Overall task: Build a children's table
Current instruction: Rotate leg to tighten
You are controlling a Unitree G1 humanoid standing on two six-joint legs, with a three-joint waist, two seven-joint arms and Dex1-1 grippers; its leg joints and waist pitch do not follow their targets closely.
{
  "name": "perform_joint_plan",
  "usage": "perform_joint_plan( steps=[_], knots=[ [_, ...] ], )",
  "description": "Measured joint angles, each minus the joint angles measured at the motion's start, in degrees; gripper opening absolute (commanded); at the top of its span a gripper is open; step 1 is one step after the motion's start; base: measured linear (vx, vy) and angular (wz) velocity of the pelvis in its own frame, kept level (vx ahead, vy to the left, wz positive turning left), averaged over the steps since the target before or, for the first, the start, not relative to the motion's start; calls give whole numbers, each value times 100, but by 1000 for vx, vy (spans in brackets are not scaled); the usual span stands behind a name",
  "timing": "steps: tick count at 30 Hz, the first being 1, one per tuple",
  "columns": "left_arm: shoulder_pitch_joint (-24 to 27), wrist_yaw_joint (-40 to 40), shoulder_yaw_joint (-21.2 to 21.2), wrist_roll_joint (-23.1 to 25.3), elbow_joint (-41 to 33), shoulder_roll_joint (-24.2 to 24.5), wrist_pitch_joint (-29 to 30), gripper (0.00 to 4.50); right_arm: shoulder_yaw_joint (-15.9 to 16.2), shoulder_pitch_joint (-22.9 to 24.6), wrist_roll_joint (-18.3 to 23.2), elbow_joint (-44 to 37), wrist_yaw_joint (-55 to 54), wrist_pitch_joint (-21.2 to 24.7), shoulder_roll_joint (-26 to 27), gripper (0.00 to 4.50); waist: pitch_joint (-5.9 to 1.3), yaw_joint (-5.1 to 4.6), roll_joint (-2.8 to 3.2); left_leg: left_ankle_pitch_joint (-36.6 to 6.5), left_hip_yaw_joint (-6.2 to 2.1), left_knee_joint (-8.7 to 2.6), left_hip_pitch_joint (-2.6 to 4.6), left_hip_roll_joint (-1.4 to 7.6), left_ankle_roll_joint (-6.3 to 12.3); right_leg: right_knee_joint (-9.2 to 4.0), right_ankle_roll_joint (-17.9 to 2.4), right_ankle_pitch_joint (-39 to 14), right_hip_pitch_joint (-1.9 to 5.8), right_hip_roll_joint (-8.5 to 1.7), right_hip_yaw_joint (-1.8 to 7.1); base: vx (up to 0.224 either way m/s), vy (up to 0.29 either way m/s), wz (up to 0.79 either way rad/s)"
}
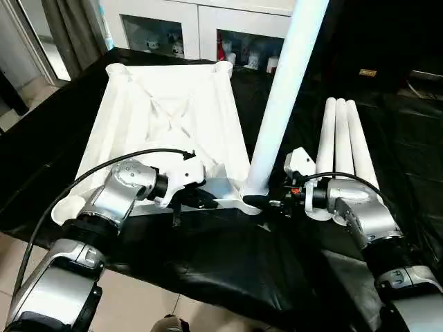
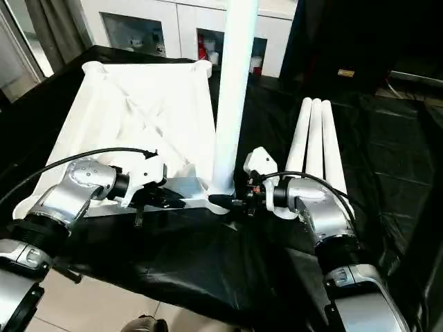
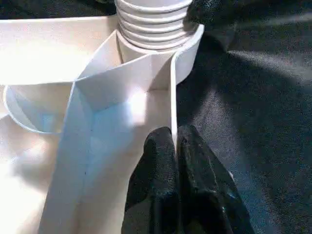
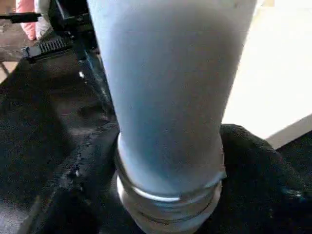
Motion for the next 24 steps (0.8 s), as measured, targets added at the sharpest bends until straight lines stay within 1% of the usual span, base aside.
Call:
perform_joint_plan(
  steps=[3,5,8,10,12,13,15,17,18,20,22,24],
  knots=[
    [0,-2,0,0,0,4,0,0,2,3,2,-3,9,10,7,300,0,1,0,0,0,2,0,1,0,3,0,0,0,0,0,0,0,0],
    [0,-5,0,0,0,4,0,0,2,17,2,-27,9,16,7,284,0,1,0,0,0,3,0,1,0,3,0,0,0,0,0,0,0,0],
    [1,-7,0,2,0,3,0,0,1,36,4,-50,-3,26,9,279,0,2,0,0,0,4,0,2,0,5,0,0,0,0,0,0,0,0],
    [1,112,15,13,10,-26,50,0,-73,85,4,-49,-253,35,110,278,-3,0,-5,0,0,6,4,4,0,9,0,0,1,1,0,0,0,0],
    [-60,438,83,57,126,-131,190,0,-260,82,15,111,-846,64,365,277,-4,-40,-5,6,0,12,10,4,-8,17,-1,1,3,1,2,0,0,0],
    [-73,531,95,82,149,-175,222,0,-289,81,16,149,-1001,64,397,277,-6,-50,-3,9,1,11,12,4,-9,17,-3,5,4,1,4,0,0,0],
    [-191,1037,158,127,425,-461,330,0,-474,52,-1,372,-1718,12,646,276,-12,-61,-14,9,0,10,40,5,-25,17,-8,9,27,1,4,0,0,0],
    [-344,1466,173,172,675,-685,442,0,-610,-21,-40,563,-2383,-22,865,276,-12,-72,-14,10,3,7,60,3,-36,14,-20,20,41,0,6,0,0,0],
    [-405,1740,181,209,794,-791,494,0,-668,-81,-85,674,-2806,-47,987,276,-12,-78,-14,11,4,5,81,2,-39,13,-24,26,59,0,8,0,0,0],
    [-489,2042,214,243,953,-983,598,0,-723,-114,-135,773,-3279,-97,1155,276,-12,-68,-14,10,4,-1,104,1,-41,7,-24,26,83,0,8,0,0,0],
    [-563,2374,272,247,1095,-1189,743,0,-775,-214,-252,912,-3905,-121,1373,276,-13,-80,-12,10,4,-4,130,1,-42,6,-23,25,104,-1,9,0,0,0],
    [-673,2660,334,297,1248,-1365,877,0,-793,-334,-381,1037,-4431,-124,1516,276,-13,-88,-12,10,4,-8,142,-1,-43,2,-22,24,115,-1,9,0,0,0]
  ],
)
